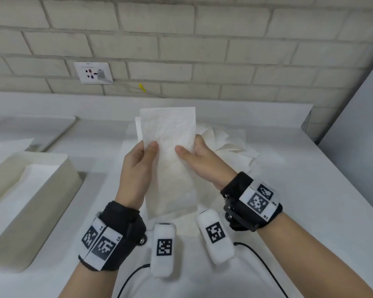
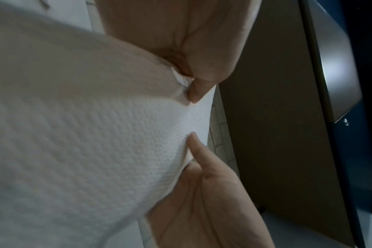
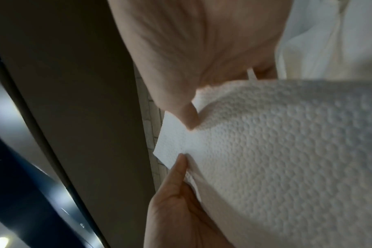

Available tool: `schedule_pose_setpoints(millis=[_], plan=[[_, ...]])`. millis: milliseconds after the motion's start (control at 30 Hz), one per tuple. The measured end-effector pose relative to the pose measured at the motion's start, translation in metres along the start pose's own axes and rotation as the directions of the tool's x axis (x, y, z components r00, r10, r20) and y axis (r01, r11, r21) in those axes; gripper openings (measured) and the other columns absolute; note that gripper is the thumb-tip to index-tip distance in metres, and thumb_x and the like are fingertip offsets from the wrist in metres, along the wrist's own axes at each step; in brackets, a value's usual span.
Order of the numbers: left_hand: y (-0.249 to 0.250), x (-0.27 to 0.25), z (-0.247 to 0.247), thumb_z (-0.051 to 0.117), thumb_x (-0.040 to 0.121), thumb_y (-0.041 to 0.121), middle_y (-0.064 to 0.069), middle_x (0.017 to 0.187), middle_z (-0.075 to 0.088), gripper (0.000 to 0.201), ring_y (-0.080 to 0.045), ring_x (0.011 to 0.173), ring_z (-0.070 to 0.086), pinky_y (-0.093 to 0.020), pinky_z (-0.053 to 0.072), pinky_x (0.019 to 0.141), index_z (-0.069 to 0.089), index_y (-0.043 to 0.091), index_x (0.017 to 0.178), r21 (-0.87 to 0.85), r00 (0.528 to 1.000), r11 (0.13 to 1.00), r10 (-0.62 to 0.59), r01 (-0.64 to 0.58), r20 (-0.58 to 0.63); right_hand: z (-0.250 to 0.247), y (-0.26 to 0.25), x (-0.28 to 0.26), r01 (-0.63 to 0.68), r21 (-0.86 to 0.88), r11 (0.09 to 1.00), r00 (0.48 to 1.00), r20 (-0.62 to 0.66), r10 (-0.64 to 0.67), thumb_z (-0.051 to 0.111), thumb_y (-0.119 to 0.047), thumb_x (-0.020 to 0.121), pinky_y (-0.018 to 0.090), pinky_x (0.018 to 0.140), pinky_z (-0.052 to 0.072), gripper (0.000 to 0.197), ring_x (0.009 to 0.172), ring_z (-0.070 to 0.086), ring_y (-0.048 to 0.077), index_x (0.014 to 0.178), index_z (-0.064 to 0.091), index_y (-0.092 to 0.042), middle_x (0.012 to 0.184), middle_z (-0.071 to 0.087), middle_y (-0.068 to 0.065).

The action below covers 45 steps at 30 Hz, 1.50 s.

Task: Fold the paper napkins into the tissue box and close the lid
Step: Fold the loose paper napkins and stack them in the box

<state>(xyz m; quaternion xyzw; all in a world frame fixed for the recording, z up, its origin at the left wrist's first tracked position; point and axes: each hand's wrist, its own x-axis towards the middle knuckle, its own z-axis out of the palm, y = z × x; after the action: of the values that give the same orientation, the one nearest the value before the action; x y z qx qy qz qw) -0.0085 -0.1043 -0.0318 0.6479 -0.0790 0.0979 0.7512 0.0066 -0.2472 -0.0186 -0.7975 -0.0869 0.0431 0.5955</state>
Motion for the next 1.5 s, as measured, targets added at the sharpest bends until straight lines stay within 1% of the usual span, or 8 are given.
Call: schedule_pose_setpoints(millis=[167, 367, 567, 800, 1000, 1100, 1333, 1500], plan=[[-0.004, 0.004, -0.030, 0.054, 0.079, 0.009, 0.008, 0.145, 0.038, 0.078, -0.008, 0.128, 0.046, -0.031, 0.042, 0.102, 0.016, 0.042, 0.138, 0.121, 0.991, 0.985, 0.121, -0.126, 0.053, 0.022, -0.006, 0.010, 0.047, -0.103, 0.994, 0.996, 0.085, -0.038, 0.046, -0.015, 0.095, 0.027, 0.092, 0.043, 0.037, 0.109, 0.051, 0.012, 0.128, 0.029, -0.013, 0.117, 0.050, -0.005], [0.001, 0.001, -0.080, 0.061, 0.084, -0.001, -0.001, 0.120, 0.060, 0.050, -0.021, 0.110, 0.060, -0.034, 0.051, 0.087, 0.042, 0.013, 0.129, 0.392, 0.985, 0.904, -0.150, 0.169, -0.079, 0.076, -0.016, 0.019, 0.163, -0.058, 0.985, 0.985, -0.039, -0.166, 0.035, -0.006, 0.097, 0.022, 0.064, 0.037, 0.014, 0.076, 0.046, 0.013, 0.105, 0.028, -0.015, 0.085, 0.044, -0.007], [0.003, -0.018, -0.104, 0.039, 0.092, -0.006, 0.006, 0.092, 0.045, 0.024, -0.008, 0.079, 0.050, -0.010, 0.042, 0.056, 0.030, 0.009, 0.107, 0.509, 0.978, 0.856, 0.021, 0.089, -0.207, 0.126, -0.025, 0.019, 0.003, -0.002, 1.000, 0.995, 0.102, -0.003, 0.030, -0.014, 0.100, 0.030, 0.070, 0.040, 0.022, 0.092, 0.055, 0.026, 0.121, 0.025, -0.009, 0.099, 0.054, 0.006], [-0.011, -0.029, -0.131, 0.041, 0.093, -0.008, 0.012, 0.112, 0.043, 0.042, 0.006, 0.098, 0.051, -0.004, 0.045, 0.067, 0.020, 0.017, 0.120, 0.284, 0.979, 0.949, -0.088, 0.139, -0.186, 0.156, -0.019, 0.023, -0.003, 0.020, 1.000, 0.989, 0.151, 0.000, 0.032, -0.012, 0.099, 0.024, 0.072, 0.040, 0.017, 0.085, 0.049, 0.015, 0.112, 0.021, -0.013, 0.084, 0.045, -0.012], [-0.019, -0.024, -0.135, 0.036, 0.095, -0.007, 0.010, 0.110, 0.047, 0.033, 0.015, 0.092, 0.053, -0.002, 0.044, 0.071, 0.023, 0.014, 0.117, 0.301, 0.973, 0.948, -0.038, 0.107, -0.226, 0.165, -0.013, 0.030, -0.037, -0.055, 0.998, 0.988, 0.147, 0.045, 0.028, -0.017, 0.100, 0.029, 0.056, 0.034, 0.021, 0.069, 0.047, 0.020, 0.120, 0.025, -0.008, 0.079, 0.047, 0.004], [-0.016, -0.019, -0.133, 0.034, 0.095, -0.007, -0.001, 0.120, 0.045, 0.032, 0.000, 0.106, 0.051, -0.004, 0.043, 0.077, 0.021, 0.015, 0.113, 0.330, 0.978, 0.944, 0.042, 0.028, -0.204, 0.160, -0.020, 0.030, -0.003, 0.014, 1.000, 0.993, 0.119, 0.001, 0.030, -0.015, 0.100, 0.015, 0.052, 0.037, 0.012, 0.068, 0.046, 0.010, 0.110, 0.023, -0.015, 0.080, 0.046, -0.008], [-0.030, -0.019, -0.132, 0.034, 0.095, -0.007, -0.017, 0.131, 0.041, 0.032, -0.015, 0.112, 0.048, -0.008, 0.045, 0.077, 0.022, 0.016, 0.114, 0.345, 0.986, 0.934, -0.044, 0.097, -0.160, 0.153, -0.012, 0.027, -0.069, -0.106, 0.992, 0.986, 0.145, 0.084, 0.029, -0.015, 0.100, 0.036, 0.076, 0.043, 0.027, 0.091, 0.054, 0.030, 0.125, 0.025, -0.008, 0.104, 0.055, 0.017], [-0.022, -0.011, -0.130, 0.034, 0.095, -0.008, -0.008, 0.121, 0.042, 0.031, -0.006, 0.104, 0.049, -0.006, 0.044, 0.080, 0.022, 0.016, 0.111, 0.312, 0.989, 0.950, 0.033, 0.014, -0.147, 0.147, -0.018, 0.030, -0.052, 0.004, 0.999, 0.990, 0.134, 0.051, 0.036, -0.013, 0.099, 0.021, 0.080, 0.036, 0.032, 0.093, 0.049, 0.009, 0.127, 0.021, -0.012, 0.105, 0.046, -0.007]])
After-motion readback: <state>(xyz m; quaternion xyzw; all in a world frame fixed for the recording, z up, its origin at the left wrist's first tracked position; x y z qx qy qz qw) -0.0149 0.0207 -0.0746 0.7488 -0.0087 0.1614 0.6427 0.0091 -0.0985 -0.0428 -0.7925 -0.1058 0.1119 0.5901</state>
